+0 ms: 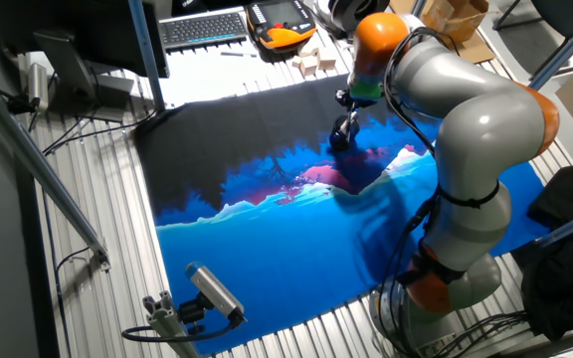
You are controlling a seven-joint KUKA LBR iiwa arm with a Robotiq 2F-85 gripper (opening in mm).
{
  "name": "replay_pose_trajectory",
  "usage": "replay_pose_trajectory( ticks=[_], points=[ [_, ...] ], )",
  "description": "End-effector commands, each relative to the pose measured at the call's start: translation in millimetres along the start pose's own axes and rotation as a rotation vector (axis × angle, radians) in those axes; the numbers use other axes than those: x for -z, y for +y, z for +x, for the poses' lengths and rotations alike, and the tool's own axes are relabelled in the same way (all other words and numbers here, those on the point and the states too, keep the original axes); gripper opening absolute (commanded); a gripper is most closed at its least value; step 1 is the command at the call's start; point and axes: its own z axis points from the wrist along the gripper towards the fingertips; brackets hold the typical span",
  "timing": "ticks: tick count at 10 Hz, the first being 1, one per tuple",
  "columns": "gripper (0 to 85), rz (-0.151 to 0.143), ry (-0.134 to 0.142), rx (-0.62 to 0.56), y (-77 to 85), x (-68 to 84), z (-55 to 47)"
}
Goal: Put the pen into the pen holder
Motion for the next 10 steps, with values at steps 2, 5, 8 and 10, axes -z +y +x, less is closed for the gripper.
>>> replay_pose_trajectory(
  ticks=[2, 5, 8, 10],
  points=[
    [0.0, 0.007, -0.007, 0.013, 0.5, 0.0, 0.2],
    [0.0, 0.021, -0.016, 0.011, 0.5, 0.0, 0.2],
    [0.0, 0.021, -0.011, 0.013, 0.5, 0.0, 0.2],
    [0.0, 0.008, -0.005, 0.005, 0.5, 0.0, 0.2]
  ],
)
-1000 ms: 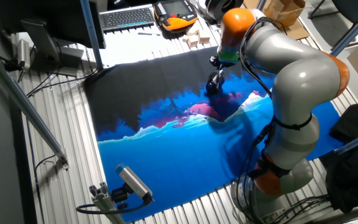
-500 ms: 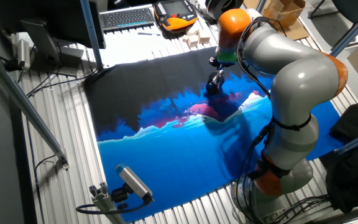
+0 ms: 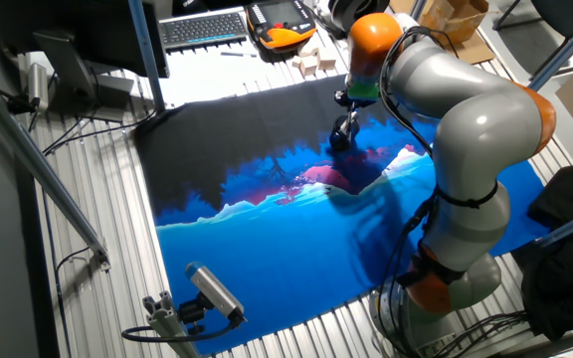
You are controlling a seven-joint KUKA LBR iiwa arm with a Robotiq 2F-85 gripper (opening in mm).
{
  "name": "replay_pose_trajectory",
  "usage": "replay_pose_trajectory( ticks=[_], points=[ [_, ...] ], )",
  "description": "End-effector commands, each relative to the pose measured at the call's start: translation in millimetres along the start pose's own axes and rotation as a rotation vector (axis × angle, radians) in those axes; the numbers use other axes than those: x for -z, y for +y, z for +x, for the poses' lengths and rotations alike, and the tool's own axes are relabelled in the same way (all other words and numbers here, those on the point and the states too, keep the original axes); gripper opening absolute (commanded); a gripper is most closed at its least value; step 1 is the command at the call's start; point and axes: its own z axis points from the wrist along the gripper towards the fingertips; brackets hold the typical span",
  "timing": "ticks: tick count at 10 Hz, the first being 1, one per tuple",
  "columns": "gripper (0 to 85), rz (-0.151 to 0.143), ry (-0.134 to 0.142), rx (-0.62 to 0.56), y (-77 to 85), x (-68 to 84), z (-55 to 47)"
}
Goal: Put the pen into the pen holder
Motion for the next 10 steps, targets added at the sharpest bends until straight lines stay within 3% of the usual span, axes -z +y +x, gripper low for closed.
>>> replay_pose_trajectory(
  ticks=[1, 3, 5, 6, 7, 10],
  points=[
    [0.0, 0.004, -0.001, 0.000, 0.1, -0.1, 0.1],
    [0.0, 0.008, 0.006, 0.011, 0.1, -0.1, 0.1],
    [0.0, 0.025, 0.027, 0.034, 0.1, -0.1, 0.1],
    [0.0, 0.019, 0.041, 0.035, 0.1, -0.1, 0.1],
    [0.0, 0.020, 0.040, 0.038, 0.1, -0.1, 0.1],
    [0.0, 0.014, 0.017, 0.034, -14.1, 19.7, -13.7]
  ],
)
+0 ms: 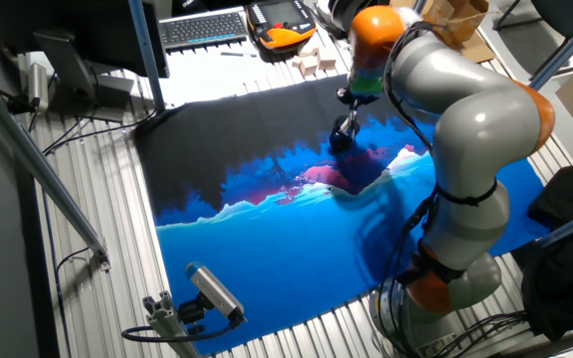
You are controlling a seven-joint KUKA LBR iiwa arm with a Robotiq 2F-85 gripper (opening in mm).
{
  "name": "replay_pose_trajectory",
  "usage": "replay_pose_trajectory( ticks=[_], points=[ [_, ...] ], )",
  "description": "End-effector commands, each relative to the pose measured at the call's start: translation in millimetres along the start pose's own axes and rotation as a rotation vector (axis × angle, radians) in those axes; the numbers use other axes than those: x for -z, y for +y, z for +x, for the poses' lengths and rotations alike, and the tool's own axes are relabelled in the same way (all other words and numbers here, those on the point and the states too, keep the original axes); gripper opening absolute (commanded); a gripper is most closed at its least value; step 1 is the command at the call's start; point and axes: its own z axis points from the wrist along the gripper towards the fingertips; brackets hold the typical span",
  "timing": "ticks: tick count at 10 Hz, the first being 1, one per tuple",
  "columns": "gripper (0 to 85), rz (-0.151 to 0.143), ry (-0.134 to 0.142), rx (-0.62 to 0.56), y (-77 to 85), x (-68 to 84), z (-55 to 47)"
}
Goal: Put the pen into the pen holder
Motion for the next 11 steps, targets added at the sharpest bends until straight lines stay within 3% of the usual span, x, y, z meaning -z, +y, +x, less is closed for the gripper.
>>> replay_pose_trajectory(
  ticks=[1, 2, 4, 5, 8, 11],
  points=[
    [0.0, 0.003, -0.004, -0.002, -2.1, 3.4, -2.0],
    [0.0, 0.033, -0.043, -0.040, -1.3, 5.7, -1.1],
    [0.0, 0.069, -0.081, -0.100, 0.0, 10.5, -1.1],
    [0.0, 0.074, -0.087, -0.112, 0.0, 11.1, -1.4],
    [0.0, 0.137, -0.149, -0.163, -0.8, 9.6, -5.1],
    [0.0, 0.156, -0.172, -0.201, 0.1, 5.3, -10.3]
  ],
)
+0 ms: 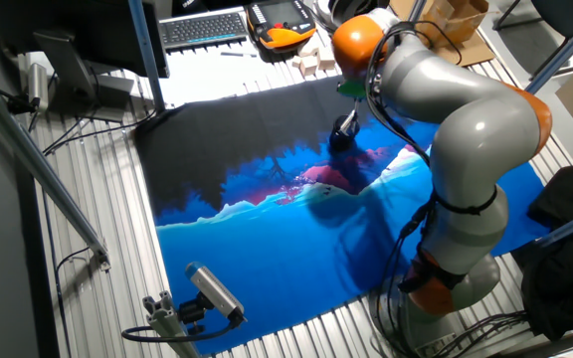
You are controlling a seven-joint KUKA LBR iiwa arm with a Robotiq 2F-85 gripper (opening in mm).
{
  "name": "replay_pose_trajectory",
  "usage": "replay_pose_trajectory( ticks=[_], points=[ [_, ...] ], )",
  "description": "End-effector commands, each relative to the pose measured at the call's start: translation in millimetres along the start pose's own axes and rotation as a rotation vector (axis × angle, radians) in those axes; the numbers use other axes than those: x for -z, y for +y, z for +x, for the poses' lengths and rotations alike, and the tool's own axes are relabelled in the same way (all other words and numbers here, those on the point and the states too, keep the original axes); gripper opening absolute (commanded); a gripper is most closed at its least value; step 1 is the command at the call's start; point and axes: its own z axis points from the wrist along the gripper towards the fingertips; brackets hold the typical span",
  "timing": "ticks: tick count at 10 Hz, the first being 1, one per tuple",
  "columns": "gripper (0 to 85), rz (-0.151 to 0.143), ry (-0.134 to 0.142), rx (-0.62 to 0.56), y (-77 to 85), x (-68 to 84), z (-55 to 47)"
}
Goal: Put the pen into the pen holder
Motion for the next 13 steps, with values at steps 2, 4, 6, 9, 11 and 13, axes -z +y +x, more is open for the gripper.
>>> replay_pose_trajectory(
  ticks=[2, 4, 6, 9, 11, 13],
  points=[
    [0.0, 0.015, -0.010, -0.011, 3.0, -3.8, -1.8],
    [0.0, 0.018, -0.020, -0.020, 4.5, -10.4, -5.0],
    [0.0, 0.034, -0.038, -0.033, 7.0, -15.8, -6.9],
    [0.0, 0.076, -0.074, -0.063, 9.0, -23.5, -8.1],
    [0.0, 0.086, -0.088, -0.080, 6.5, -29.7, -9.9],
    [0.0, 0.090, -0.094, -0.090, 5.0, -32.9, -10.0]
  ],
)
